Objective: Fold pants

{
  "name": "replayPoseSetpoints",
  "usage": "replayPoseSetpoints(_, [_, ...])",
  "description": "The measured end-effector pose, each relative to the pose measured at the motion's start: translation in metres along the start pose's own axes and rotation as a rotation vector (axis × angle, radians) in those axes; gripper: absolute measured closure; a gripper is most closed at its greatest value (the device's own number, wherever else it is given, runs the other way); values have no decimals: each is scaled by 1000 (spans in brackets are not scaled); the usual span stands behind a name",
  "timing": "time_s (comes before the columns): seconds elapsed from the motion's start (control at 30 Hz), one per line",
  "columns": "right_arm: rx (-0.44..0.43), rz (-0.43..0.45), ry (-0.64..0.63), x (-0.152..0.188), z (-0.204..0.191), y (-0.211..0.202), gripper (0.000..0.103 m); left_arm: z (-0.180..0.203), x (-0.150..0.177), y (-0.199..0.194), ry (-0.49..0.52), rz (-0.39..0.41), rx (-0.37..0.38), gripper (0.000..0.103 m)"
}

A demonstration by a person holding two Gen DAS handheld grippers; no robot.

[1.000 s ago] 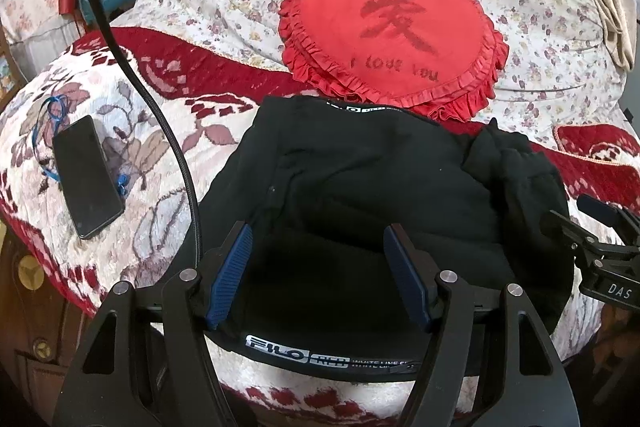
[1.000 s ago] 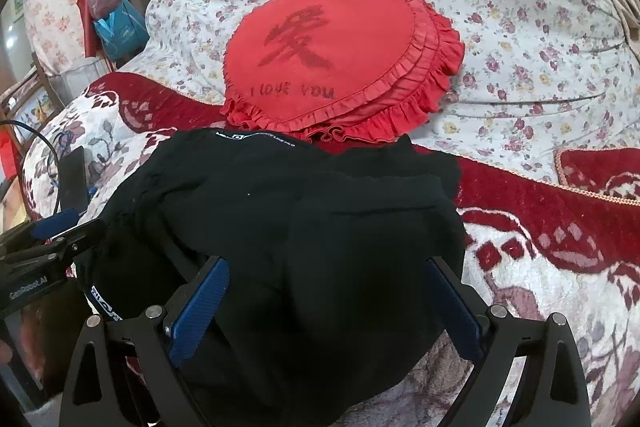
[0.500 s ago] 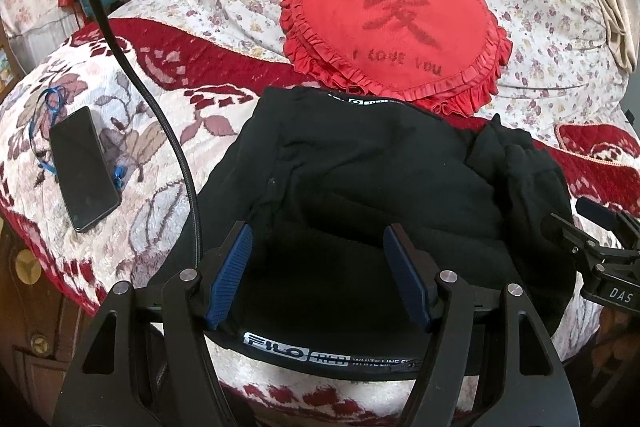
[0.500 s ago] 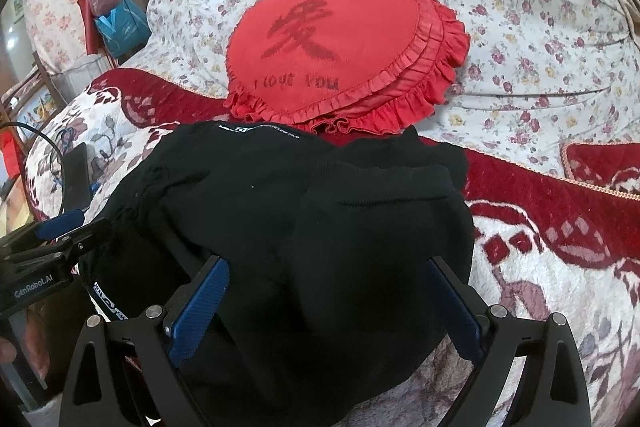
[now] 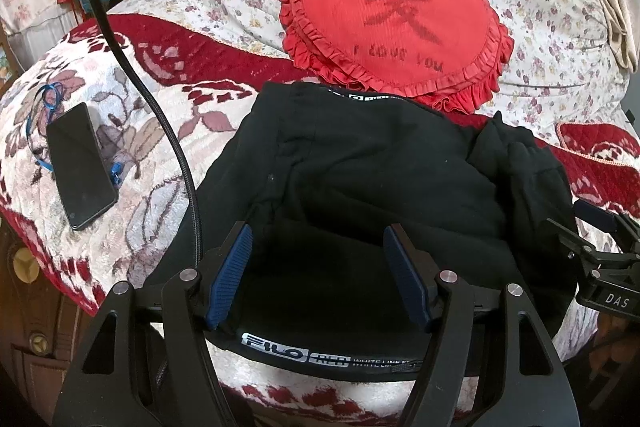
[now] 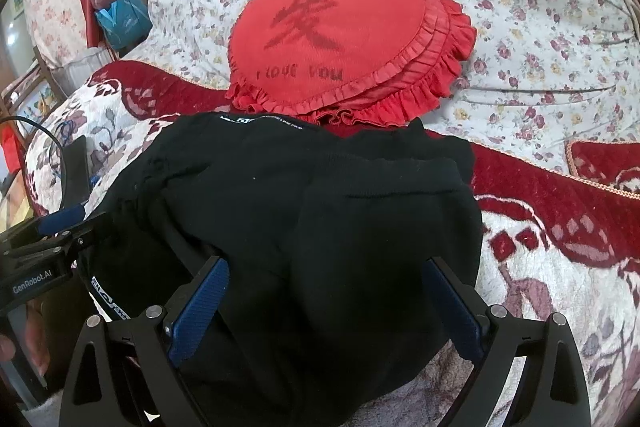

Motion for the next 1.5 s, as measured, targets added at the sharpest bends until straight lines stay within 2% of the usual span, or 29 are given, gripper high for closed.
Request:
replayPoseSetpoints(0.27, [-2,-47,4,1,2,9,7,-1,1,9,-8,-23,5,34])
replayPoseSetpoints(0.57, [-9,-51,-14,-6,1,20,7,-5,-3,22,-17,-49,2,34])
replayPoseSetpoints(0.73, [-13,-20,13,-23,14,19,7,-12,-13,27,-20,-47,-5,34])
replayPoseSetpoints(0.97, [14,5,16,-60,33,28,7,-28,-43,44,-32,-44,5,34])
replayPoseSetpoints(1.13, [2,-15,-20,-76,33,47,7,-39,-59,61,-60,-82,22,35])
replayPoseSetpoints(1.2, [-29,-28,-34,-82,27,57,7,-43,-67,69,-57,-92,12,34])
replayPoseSetpoints(1.5, [-104,-135,-159,-110,-17,121,7,-67,-93,109,-89,-169,44,35])
Point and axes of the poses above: each gripper's, at about its wrist camera, not at the fingertips, and y roughly the way its jaws point, z to its right, x to its underside, the point moved 6 cm from there along y, roughly the way its jaws point, and after that the axes turned 3 degrees about z, right-handed, at the moved point
